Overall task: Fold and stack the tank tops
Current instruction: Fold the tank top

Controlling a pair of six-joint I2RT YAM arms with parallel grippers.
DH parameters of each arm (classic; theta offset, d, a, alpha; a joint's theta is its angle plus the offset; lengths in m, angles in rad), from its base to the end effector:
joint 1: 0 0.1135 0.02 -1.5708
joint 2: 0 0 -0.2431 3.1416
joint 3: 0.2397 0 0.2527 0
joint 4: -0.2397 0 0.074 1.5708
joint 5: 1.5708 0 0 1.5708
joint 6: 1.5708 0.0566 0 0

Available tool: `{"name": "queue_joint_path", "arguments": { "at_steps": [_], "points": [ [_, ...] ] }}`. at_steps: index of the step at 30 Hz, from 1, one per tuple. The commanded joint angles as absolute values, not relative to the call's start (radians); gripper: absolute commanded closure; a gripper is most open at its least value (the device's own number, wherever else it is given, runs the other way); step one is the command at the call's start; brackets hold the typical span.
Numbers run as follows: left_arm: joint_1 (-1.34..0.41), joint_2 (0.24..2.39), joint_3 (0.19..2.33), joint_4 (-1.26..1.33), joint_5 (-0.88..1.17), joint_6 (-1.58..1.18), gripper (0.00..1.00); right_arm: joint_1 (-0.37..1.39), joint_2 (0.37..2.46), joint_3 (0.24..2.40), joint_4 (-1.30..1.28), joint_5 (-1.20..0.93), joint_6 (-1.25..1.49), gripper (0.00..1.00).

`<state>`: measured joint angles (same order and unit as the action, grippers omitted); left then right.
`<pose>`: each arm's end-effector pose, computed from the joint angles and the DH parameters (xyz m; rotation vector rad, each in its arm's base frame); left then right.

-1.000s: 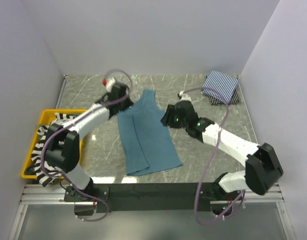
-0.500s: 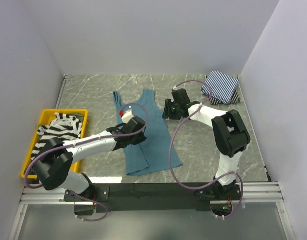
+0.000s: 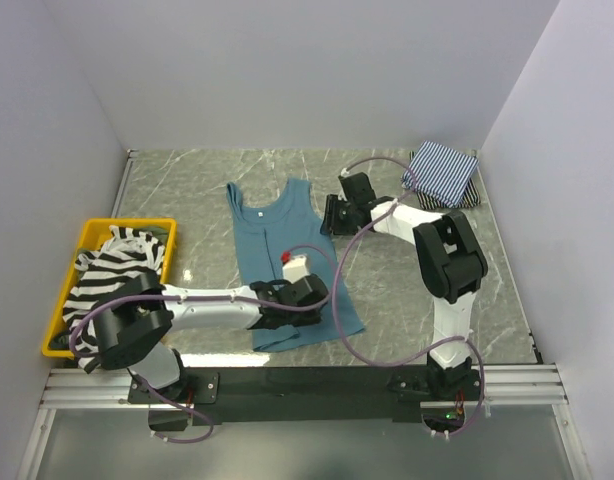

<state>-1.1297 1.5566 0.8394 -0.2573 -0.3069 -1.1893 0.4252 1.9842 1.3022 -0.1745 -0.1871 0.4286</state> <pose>0.1490 -0.2756 0.1346 -0.1988 2.5672 -0.5655 0.3882 0.1874 0.1300 -0.0833 2.5005 0.5998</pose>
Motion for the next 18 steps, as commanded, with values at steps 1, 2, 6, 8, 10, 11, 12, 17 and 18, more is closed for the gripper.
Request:
{"name": "queue_joint_path", "arguments": {
  "at_steps": [1, 2, 6, 8, 10, 11, 12, 17, 18],
  "points": [
    [-1.184, 1.583, 0.896, -0.175, -0.334, -1.172, 0.67, 0.393, 2.000, 1.345, -0.166, -0.224, 0.419, 0.50],
    [-1.190, 1.591, 0.897, -0.170, -0.337, -1.169, 0.67, 0.385, 2.005, 1.344, -0.158, -0.229, 0.422, 0.50],
    [-1.215, 1.647, 0.931, -0.189, -0.344, -1.169, 0.65, 0.367, 2.025, 1.353, -0.153, -0.252, 0.439, 0.57],
    [-1.219, 1.658, 0.931, -0.170, -0.333, -1.169, 0.66, 0.364, 2.032, 1.353, -0.147, -0.262, 0.446, 0.65],
    [-1.226, 1.667, 0.936, -0.155, -0.319, -1.161, 0.65, 0.364, 2.039, 1.353, -0.134, -0.271, 0.452, 0.71],
    [-1.227, 1.672, 0.940, -0.147, -0.318, -1.154, 0.65, 0.362, 2.049, 1.354, -0.132, -0.287, 0.457, 0.76],
    [-1.230, 1.674, 0.948, -0.143, -0.318, -1.147, 0.64, 0.364, 2.054, 1.356, -0.127, -0.291, 0.460, 0.80],
    [-1.246, 1.664, 0.940, -0.031, -0.290, -1.088, 0.58, 0.356, 2.063, 1.339, -0.112, -0.298, 0.482, 0.88],
    [-1.255, 1.664, 0.942, -0.011, -0.282, -1.075, 0.57, 0.353, 2.060, 1.330, -0.104, -0.301, 0.485, 0.90]
  ]
}}
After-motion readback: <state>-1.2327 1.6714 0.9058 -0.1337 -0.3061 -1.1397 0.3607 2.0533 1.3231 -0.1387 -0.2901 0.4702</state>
